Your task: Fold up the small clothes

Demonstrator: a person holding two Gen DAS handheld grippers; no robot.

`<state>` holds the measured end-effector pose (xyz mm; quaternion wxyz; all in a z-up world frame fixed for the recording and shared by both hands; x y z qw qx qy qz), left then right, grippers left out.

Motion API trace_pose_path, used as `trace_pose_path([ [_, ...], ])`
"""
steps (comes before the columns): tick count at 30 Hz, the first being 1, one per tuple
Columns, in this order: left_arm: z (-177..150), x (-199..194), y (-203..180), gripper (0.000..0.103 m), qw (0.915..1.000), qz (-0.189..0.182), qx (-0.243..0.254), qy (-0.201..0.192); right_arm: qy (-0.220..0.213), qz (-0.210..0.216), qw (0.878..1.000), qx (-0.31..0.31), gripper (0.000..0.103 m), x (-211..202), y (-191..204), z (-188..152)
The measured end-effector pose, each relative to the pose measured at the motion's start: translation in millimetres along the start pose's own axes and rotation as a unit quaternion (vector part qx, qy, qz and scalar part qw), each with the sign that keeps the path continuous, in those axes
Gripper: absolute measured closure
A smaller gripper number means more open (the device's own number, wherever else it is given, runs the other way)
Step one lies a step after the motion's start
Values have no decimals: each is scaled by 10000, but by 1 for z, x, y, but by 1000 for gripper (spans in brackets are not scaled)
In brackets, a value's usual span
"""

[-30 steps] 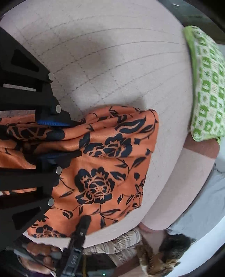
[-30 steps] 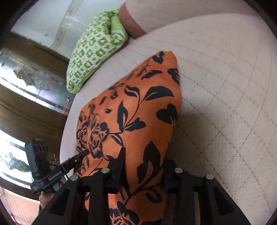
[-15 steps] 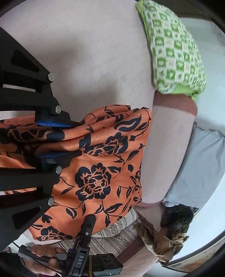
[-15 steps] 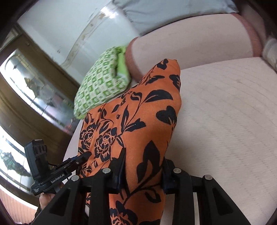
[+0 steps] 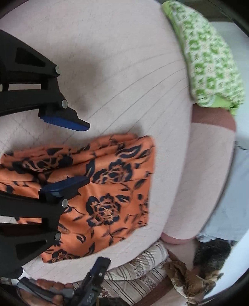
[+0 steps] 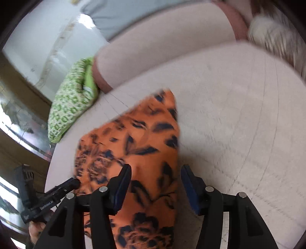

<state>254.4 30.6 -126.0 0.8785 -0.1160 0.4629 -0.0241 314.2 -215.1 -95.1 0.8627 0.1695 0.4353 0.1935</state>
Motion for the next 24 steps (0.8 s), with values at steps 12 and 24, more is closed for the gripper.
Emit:
trace_pose_path([
  [12,-9,10,1,45,9994,323,60,147,459,501,9977,8,32,19,38,-24],
  [24,-5,-5,-13,34,9986,449,283,-25,116,-168,9997,125,17,20,21,-7],
])
Point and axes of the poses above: each gripper's, at about its wrist camera, not at the fingertips, and x roughly the way its jaws point, y to its left, z to its top, the point moved 7 cm from there along x, roughly the way its jaws point, and after that the axes turned 4 degrees about -x, right-handed, at the moved point
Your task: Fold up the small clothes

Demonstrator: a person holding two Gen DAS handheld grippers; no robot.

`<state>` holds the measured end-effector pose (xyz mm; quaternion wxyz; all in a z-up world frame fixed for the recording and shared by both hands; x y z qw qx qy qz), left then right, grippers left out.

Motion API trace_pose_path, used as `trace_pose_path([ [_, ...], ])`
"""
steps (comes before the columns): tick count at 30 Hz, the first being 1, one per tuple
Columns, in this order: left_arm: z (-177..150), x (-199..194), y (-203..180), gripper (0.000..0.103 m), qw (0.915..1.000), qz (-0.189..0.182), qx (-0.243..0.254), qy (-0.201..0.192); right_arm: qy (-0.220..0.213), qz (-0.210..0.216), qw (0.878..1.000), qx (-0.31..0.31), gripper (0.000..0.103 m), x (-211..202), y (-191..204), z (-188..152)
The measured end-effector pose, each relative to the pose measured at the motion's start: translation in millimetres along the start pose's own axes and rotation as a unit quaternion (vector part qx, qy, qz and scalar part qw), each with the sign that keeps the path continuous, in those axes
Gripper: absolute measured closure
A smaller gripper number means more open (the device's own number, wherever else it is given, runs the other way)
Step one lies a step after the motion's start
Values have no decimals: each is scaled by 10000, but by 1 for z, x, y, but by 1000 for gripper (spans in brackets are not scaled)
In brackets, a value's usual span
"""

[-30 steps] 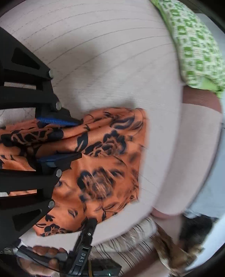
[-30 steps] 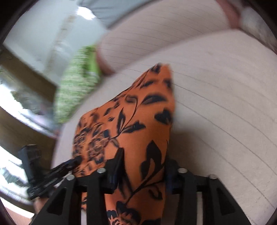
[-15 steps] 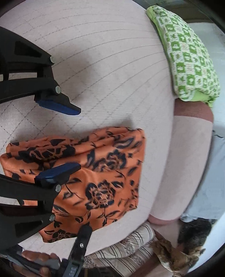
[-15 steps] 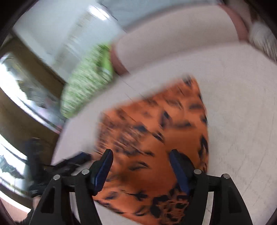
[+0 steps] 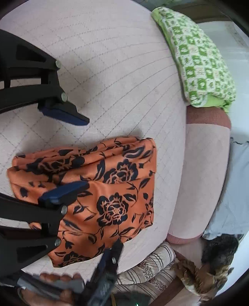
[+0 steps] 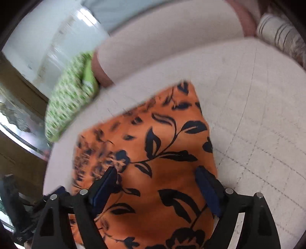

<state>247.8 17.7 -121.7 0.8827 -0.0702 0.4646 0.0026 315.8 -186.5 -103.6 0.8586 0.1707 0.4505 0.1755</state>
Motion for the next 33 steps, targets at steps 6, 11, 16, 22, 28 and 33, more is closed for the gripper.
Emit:
trace_pose_path([
  [6,-20,-44,-8,17,9990,209,-58,-397,-454,-457,9962,-582,17,-75,30,-39],
  [11,-48,-76,-25,16,9966,557,-119,-593,-246,-993,9902,-953,14,-102,41,-102],
  [16,-66,-96,-32,16,9960,658,-246,-551,-71,-1388,9821,-1273,14,-126,46,-139],
  [22,-75,-120,-44,16,9950,736,-125,-663,-231,-1704,9718,-1615,1,-154,62,-142],
  [28,-75,-138,-56,9,9952,605,-77,-765,-399,-1930,9644,-1766,0,-171,73,-131],
  [33,-72,-147,-58,9,9951,506,-95,-839,-545,-2063,9636,-1612,0,-181,72,-125],
])
Point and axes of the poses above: each gripper's, at about its wrist camera, not at the fingertips, and x roughly the way its jaws point, y to its left, z to its top, the point moved 7 cm from there along x, roughly the way its jaws point, and after that the axes turned 4 degrees about -x, right-handed, at the moved point
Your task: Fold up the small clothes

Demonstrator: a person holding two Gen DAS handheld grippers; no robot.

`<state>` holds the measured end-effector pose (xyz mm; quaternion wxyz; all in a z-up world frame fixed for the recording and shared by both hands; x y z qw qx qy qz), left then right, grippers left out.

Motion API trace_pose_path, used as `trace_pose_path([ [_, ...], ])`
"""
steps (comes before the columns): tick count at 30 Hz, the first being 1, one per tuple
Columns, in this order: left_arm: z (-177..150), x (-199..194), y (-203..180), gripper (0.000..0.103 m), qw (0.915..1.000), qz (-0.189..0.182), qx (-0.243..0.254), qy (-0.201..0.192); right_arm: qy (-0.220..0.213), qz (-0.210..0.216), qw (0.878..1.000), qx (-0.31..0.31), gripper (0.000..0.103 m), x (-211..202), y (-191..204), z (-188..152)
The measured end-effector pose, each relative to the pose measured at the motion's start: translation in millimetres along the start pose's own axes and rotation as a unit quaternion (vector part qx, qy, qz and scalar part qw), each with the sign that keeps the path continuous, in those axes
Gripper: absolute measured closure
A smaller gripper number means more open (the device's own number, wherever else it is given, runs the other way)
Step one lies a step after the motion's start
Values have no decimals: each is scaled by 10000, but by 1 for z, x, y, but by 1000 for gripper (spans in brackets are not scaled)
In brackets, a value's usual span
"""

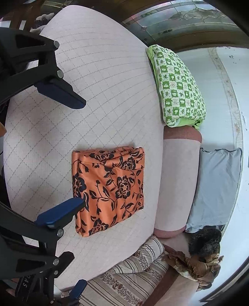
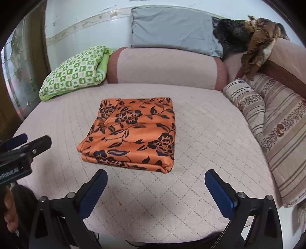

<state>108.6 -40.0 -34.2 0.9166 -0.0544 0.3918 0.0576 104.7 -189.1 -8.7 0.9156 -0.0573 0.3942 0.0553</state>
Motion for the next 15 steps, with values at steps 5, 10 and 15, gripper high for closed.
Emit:
trace_pose_path([
  [5,3,-1,0,8,9999,127,17,-23,-33,-70,9998,190,0,-1,-6,7],
  [10,5,0,1,7,9998,191,38,-49,49,-81,9999,132,0,4,-2,7],
  [15,7,3,3,7,9996,276,53,-13,54,-84,9999,138,0,7,0,8],
])
Point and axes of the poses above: each gripper's, at about its wrist camera, not at the fingertips, and x roughly the way its jaws point, y to its left, z to its top, the point moved 7 cm from there along x, roughly the way its jaws point, and after that the axes turned 4 degrees about -x, right-handed, at the moved point
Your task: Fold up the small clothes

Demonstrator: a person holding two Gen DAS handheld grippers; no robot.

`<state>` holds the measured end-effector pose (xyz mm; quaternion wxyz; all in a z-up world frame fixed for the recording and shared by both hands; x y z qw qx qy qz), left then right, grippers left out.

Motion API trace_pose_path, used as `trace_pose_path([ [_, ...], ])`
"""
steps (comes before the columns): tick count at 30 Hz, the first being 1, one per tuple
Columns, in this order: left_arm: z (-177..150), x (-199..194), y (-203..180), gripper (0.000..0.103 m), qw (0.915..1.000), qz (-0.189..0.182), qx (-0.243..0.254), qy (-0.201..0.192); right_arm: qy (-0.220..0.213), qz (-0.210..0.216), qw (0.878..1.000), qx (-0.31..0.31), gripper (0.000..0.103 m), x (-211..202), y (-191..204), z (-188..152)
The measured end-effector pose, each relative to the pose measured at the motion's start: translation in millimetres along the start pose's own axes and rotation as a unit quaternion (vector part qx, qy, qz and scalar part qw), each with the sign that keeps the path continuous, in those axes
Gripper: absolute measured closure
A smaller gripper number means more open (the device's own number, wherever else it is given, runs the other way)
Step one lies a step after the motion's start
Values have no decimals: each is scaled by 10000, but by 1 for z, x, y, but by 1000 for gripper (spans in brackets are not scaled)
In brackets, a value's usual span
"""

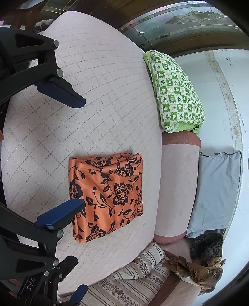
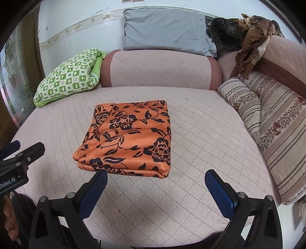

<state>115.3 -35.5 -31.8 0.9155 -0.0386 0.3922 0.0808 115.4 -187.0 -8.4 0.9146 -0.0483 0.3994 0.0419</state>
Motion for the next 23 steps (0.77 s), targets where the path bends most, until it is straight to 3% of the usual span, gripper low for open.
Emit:
trace_pose_path([
  [14,7,6,-5,7,9999,-50,92,24,2,-21,10000,-85,0,7,3,10],
  [17,8,8,-8,1,9998,-142,126,39,8,-33,9999,-127,0,8,4,13],
  [23,12,8,-13,1,9997,-193,174,-9,-6,-34,9999,-129,0,10,6,17],
])
Point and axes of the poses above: each gripper's, at about its wrist camera, not at the fingertips, and x roughly the way its jaws point, y to its left, z to its top, the point moved 7 cm from there along x, roughly the way its jaws point, and after that the axes turned 4 degrees about -x, right-handed, at the moved point
